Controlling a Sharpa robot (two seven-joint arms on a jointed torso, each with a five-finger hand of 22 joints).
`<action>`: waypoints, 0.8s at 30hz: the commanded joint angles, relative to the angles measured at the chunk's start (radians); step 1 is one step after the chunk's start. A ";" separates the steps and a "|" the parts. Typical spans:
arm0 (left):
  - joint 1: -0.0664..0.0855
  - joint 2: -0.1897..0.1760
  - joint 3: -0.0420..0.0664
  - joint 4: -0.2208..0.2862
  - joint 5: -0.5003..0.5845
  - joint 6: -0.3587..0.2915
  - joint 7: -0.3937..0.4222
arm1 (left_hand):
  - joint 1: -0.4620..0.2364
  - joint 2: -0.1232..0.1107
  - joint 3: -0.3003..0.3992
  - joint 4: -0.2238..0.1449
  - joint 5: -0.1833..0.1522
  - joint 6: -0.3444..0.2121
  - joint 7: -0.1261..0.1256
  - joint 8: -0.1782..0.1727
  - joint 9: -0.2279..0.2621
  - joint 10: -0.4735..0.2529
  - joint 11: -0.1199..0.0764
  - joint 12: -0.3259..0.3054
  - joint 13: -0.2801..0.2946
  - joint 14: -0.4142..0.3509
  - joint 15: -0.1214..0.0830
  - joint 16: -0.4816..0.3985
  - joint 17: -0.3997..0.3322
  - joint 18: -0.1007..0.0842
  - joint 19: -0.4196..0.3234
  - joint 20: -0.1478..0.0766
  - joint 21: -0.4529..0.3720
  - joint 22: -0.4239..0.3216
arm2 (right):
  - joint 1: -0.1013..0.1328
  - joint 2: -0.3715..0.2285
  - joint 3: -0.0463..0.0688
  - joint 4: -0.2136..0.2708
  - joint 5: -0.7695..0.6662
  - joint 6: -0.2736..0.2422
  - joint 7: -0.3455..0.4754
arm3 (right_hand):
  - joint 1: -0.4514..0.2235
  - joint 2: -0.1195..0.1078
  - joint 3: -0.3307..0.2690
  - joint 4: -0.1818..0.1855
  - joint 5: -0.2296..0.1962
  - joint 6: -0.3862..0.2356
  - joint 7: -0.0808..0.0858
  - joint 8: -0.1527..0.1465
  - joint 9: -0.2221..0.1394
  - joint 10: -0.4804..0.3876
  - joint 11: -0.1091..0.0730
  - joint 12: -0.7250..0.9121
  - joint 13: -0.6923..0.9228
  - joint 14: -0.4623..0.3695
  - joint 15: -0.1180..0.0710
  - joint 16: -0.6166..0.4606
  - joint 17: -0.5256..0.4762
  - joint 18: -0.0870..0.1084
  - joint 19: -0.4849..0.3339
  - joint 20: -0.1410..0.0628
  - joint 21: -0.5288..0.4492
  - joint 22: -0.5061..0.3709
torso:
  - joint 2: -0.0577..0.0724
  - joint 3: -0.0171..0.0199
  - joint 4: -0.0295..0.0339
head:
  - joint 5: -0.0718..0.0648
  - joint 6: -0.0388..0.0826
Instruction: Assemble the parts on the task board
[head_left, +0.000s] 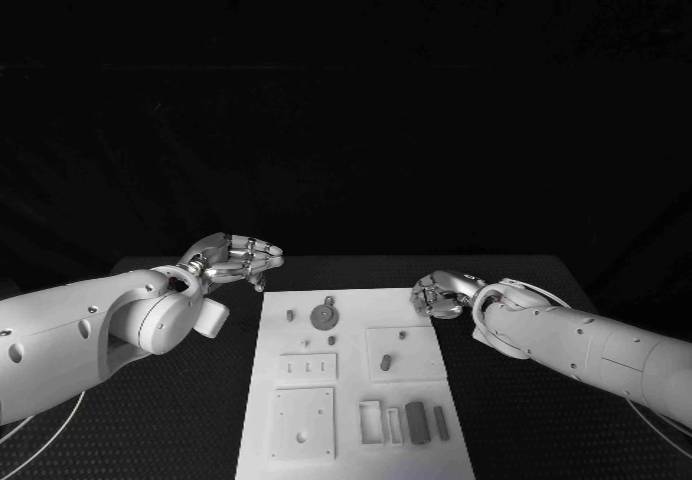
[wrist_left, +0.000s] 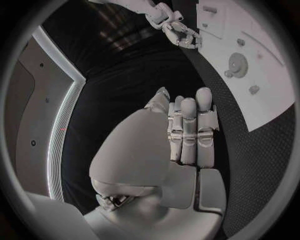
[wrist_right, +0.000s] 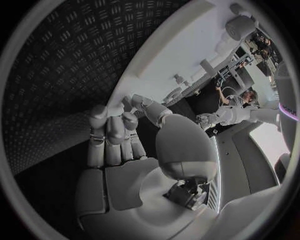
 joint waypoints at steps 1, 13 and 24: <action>0.000 -0.001 0.001 0.004 0.004 0.013 0.011 | -0.009 0.002 0.006 -0.001 -0.005 0.000 0.004 -0.005 0.002 -0.006 -0.001 -0.001 0.001 -0.003 -0.002 0.006 -0.001 0.073 0.004 -0.005 -0.006 0.001 | -0.003 0.001 -0.001 -0.002 -0.018 -0.003 -0.007 | -0.001 0.008 0.000 -0.008 0.005 0.158 0.008 0.003 0.005 -0.001 -0.007 0.006 -0.001 0.000 -0.009 0.007 -0.001 0.058 0.000 -0.011 0.004 0.018 | 0.000 0.0005 -0.0003 | 0.001 -0.001; 0.000 -0.002 0.001 0.004 0.004 0.012 0.010 | -0.009 0.001 0.006 0.000 -0.005 0.000 0.004 -0.006 0.002 -0.006 -0.001 -0.002 0.001 -0.003 -0.002 0.006 -0.002 0.073 0.005 -0.005 -0.007 0.002 | -0.006 0.001 -0.001 -0.003 -0.019 0.000 -0.012 | 0.002 -0.042 -0.005 -0.006 0.005 0.098 0.026 -0.038 -0.003 -0.014 0.009 0.001 -0.004 -0.009 0.004 0.004 -0.002 0.058 -0.009 -0.009 0.000 0.016 | 0.000 0.0005 -0.0005 | 0.002 0.000; 0.000 -0.003 0.001 0.004 0.004 0.015 0.008 | -0.010 0.001 0.005 0.000 -0.005 -0.001 0.004 -0.007 0.002 -0.007 0.000 -0.002 0.001 -0.004 -0.002 0.007 -0.003 0.073 0.005 -0.005 -0.008 0.002 | -0.007 0.001 -0.002 -0.004 -0.019 -0.001 -0.013 | 0.003 -0.068 -0.010 -0.004 0.004 0.039 0.052 -0.078 -0.018 -0.030 0.034 0.004 -0.003 -0.019 0.028 0.006 0.001 0.058 -0.015 -0.002 -0.002 0.016 | 0.000 0.0003 0.0001 | 0.001 -0.001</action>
